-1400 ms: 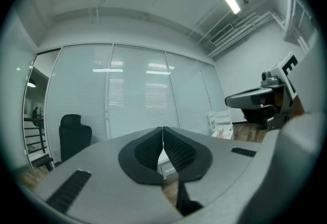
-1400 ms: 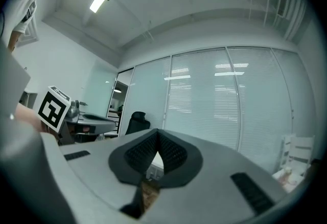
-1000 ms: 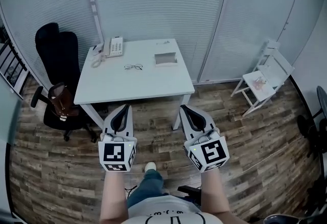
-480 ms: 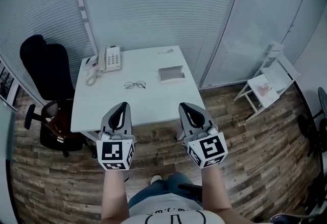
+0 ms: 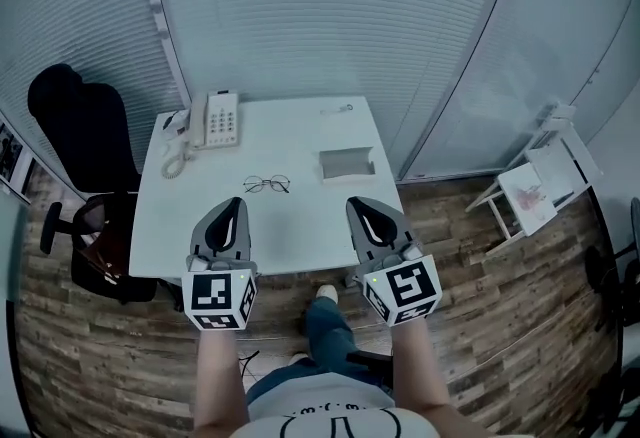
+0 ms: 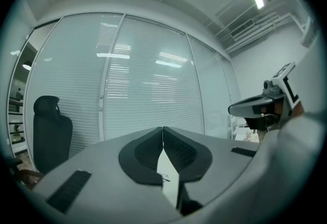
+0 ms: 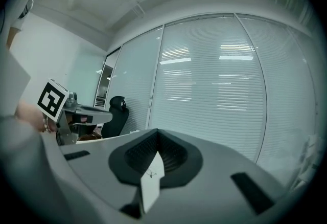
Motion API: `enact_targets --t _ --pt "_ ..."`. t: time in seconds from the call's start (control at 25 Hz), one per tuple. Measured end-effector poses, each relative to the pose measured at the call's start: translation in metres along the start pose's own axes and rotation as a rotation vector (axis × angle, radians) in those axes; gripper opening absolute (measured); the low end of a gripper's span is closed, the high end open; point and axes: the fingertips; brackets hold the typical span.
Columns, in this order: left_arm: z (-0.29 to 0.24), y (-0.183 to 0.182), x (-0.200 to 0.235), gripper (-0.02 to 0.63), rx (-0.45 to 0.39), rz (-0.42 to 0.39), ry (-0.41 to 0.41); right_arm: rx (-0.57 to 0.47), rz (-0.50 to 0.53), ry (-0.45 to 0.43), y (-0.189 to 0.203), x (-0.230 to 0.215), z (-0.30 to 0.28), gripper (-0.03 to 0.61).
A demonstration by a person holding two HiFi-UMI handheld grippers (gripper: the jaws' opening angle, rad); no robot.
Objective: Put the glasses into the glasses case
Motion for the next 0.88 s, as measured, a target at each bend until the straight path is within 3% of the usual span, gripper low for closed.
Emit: enact_targets --t 0.52,0.88 --pt "-0.147 0.019 0.034 0.017 0.075 0.035 -0.138 0.038 -0.017 -0.138 0.017 -0.11 -0.142 0.011" --pt "-0.174 0.051 0.066 0.017 0.163 0.071 -0.233 0.139 -0.056 -0.332 0.049 -0.099 -0.21 0.012"
Point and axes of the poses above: the fingertips, and each gripper's own axes: z backward along the fingers, x to its left, y out of its underside, and after that the axes turned 6 degrees about -z, right-handed
